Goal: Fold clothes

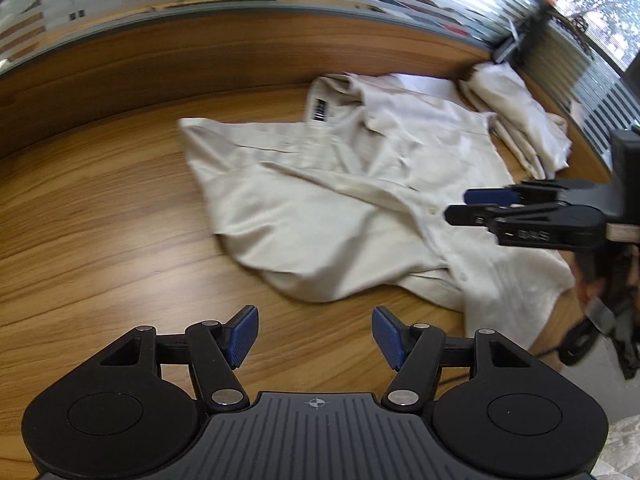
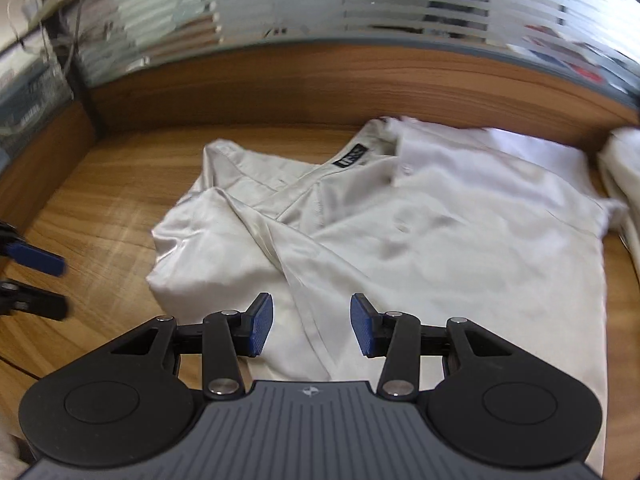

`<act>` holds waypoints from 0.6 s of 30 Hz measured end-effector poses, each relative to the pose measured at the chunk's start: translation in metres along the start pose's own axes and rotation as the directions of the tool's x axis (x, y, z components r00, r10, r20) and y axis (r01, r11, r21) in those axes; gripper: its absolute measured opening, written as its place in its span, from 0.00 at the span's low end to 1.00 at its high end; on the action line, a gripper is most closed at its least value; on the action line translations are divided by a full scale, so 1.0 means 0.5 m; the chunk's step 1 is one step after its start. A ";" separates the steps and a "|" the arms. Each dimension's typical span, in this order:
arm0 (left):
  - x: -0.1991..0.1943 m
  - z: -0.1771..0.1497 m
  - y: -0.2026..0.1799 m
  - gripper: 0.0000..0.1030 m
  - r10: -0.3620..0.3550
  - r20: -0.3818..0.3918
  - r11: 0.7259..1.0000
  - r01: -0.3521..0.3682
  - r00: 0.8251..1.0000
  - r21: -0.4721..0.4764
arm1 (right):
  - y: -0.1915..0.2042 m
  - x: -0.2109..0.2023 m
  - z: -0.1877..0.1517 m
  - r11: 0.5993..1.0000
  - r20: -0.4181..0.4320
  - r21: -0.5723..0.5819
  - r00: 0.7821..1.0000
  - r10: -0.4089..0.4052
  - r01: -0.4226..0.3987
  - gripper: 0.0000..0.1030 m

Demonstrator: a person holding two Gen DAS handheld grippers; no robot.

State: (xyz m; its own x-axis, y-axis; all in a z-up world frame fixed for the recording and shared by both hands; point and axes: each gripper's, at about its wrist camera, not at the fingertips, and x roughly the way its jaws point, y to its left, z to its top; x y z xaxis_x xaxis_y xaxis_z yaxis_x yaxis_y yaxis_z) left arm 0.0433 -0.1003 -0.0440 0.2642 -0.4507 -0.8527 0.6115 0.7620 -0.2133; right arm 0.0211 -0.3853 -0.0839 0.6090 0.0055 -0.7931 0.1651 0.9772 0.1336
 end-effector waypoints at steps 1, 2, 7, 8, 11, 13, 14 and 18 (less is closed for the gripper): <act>-0.006 -0.003 0.013 0.64 0.009 0.004 1.000 -0.009 1.000 -0.009 | 0.005 0.022 0.010 1.000 -0.013 -0.022 1.000 -0.010 0.010 0.47; -0.011 -0.007 0.026 0.64 0.018 0.008 1.000 -0.018 1.000 -0.017 | 0.008 0.043 0.021 0.999 -0.022 -0.044 1.000 -0.016 0.015 0.46; -0.027 -0.020 0.088 0.64 0.044 0.012 0.993 -0.043 0.999 -0.114 | 0.030 0.128 0.064 0.991 -0.099 -0.133 0.995 0.004 -0.017 0.45; -0.029 -0.022 0.097 0.64 0.045 0.016 0.991 -0.043 0.999 -0.129 | 0.036 0.142 0.070 0.989 -0.120 -0.149 0.993 0.007 -0.025 0.42; -0.026 -0.028 0.118 0.65 0.053 0.009 0.985 -0.051 0.999 -0.164 | 0.046 0.174 0.078 0.983 -0.176 -0.179 0.984 0.002 -0.034 0.11; -0.021 -0.030 0.126 0.65 0.062 0.001 0.983 -0.061 0.998 -0.175 | 0.050 0.175 0.075 0.982 -0.189 -0.186 0.982 -0.009 -0.027 0.01; -0.020 -0.031 0.129 0.65 0.066 0.001 0.982 -0.064 0.998 -0.176 | 0.050 0.163 0.072 0.983 -0.182 -0.179 0.983 -0.002 -0.031 0.01; -0.021 -0.034 0.138 0.65 0.073 0.012 0.982 -0.070 0.997 -0.176 | 0.055 0.078 0.054 0.986 -0.147 -0.149 0.988 0.046 -0.068 0.01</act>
State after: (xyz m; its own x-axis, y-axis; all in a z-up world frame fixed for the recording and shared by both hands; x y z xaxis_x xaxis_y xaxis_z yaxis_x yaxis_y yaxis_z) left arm 0.0701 -0.0351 -0.0581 0.3172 -0.3994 -0.8601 0.4505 0.8616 -0.2340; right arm 0.0702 -0.3638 -0.0950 0.4952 0.0812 -0.8650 0.0059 0.9953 0.0969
